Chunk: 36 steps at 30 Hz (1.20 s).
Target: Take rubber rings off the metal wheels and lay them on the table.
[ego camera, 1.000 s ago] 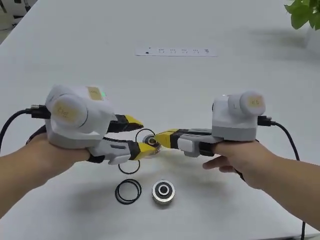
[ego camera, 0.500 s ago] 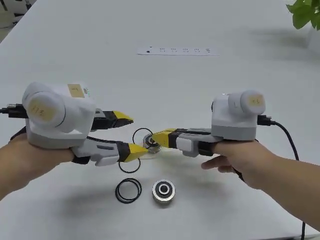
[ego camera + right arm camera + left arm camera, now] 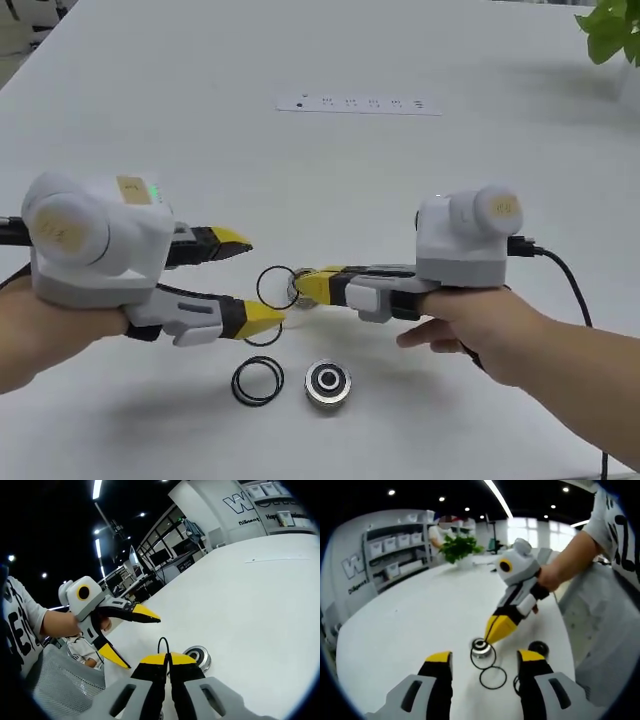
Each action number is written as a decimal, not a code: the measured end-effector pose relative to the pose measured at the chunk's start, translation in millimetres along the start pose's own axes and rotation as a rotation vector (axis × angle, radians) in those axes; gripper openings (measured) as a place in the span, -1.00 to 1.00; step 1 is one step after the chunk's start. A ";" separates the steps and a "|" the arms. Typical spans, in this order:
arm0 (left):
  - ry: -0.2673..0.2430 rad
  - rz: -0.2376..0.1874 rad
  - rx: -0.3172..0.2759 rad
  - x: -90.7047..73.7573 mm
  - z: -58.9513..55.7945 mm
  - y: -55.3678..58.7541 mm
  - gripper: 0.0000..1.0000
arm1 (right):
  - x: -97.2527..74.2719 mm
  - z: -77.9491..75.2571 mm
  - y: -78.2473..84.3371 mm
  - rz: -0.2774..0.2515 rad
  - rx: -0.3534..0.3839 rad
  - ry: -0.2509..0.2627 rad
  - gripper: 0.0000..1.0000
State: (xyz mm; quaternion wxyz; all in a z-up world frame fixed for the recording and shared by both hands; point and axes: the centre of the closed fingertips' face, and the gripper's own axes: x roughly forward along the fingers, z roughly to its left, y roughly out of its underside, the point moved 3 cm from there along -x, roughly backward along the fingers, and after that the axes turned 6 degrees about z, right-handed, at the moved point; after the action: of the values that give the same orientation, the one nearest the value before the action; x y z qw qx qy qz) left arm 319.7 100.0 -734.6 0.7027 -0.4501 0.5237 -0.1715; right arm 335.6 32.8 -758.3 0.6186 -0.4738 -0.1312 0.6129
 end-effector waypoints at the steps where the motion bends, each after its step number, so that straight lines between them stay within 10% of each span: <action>1: 0.000 0.000 0.000 -0.5 0.0 0.4 0.06 | 0.3 0.7 0.5 0.002 -0.001 -0.002 -1.00; 36: -0.013 0.036 -0.016 -16.0 -2.9 28.7 0.18 | 22.7 11.1 23.0 0.096 0.031 -0.048 -1.00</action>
State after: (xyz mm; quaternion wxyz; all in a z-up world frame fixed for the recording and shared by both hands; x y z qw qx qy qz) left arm 304.3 125.5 -748.7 0.7054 -0.4473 0.5285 -0.1515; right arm 317.6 52.9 -779.2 0.5924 -0.4549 -0.1139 0.6551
